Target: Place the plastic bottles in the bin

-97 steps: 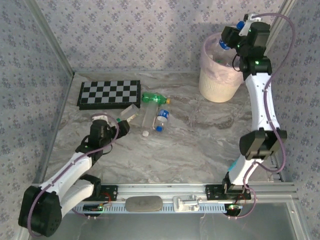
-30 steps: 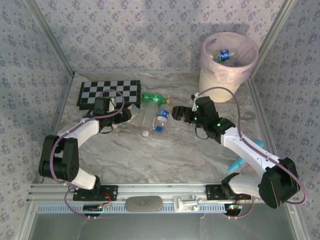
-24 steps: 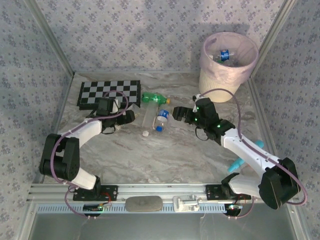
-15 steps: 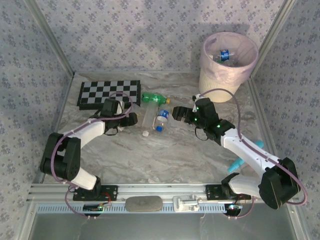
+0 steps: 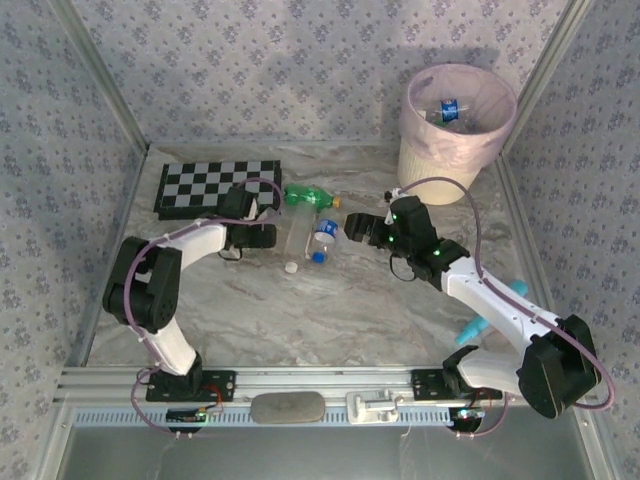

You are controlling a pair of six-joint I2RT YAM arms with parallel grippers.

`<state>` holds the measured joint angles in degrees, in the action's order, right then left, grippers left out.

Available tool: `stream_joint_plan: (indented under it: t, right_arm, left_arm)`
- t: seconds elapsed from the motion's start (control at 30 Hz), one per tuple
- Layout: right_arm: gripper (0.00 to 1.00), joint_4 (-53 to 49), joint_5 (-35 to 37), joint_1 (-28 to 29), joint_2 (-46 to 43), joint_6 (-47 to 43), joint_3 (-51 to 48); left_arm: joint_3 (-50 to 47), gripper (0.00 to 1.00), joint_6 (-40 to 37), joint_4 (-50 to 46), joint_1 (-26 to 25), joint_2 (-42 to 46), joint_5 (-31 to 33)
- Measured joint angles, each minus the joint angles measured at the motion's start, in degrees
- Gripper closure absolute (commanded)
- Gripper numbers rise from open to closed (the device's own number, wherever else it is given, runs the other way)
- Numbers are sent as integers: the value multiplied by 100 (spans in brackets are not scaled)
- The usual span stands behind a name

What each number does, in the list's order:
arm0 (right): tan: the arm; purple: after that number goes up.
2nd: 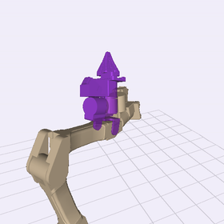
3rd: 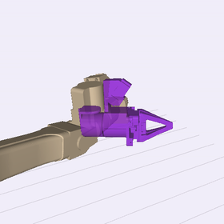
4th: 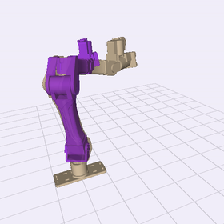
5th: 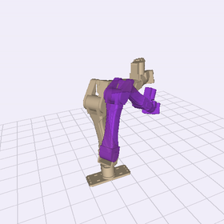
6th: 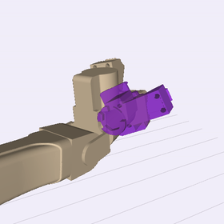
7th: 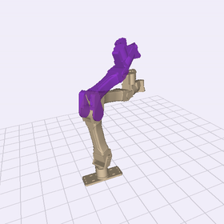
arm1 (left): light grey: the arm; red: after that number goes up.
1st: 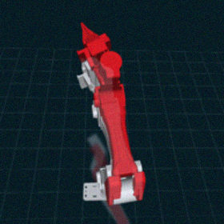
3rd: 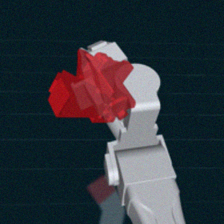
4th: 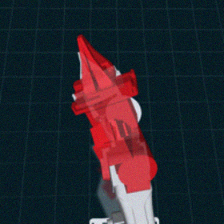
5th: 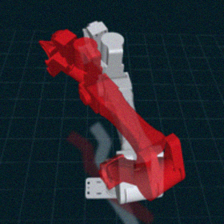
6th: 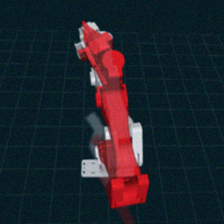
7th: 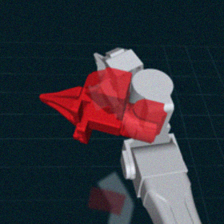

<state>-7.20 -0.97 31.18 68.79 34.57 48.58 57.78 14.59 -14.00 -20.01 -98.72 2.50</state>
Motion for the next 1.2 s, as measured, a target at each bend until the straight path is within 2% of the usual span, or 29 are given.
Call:
stream_joint_plan:
  t: [0.37,0.6,0.77,0.93,1.2]
  right_arm:
    - [0,-37,63,-2,-101,-2,0]
    - [0,-87,63,-7,-181,-2,0]
    - [0,-9,24,-33,-275,0,-4]
    - [0,127,15,-72,-291,85,-35]
    - [2,389,-267,-72,-308,328,-101]
  left_arm:
    - [133,45,-199,-153,-81,-149,15]
    - [90,58,-186,-101,-79,-114,-9]
    - [-295,63,-81,-31,-81,361,-55]
    - [-579,65,111,109,-81,1213,-229]
    - [-1054,65,577,780,-149,2695,-909]
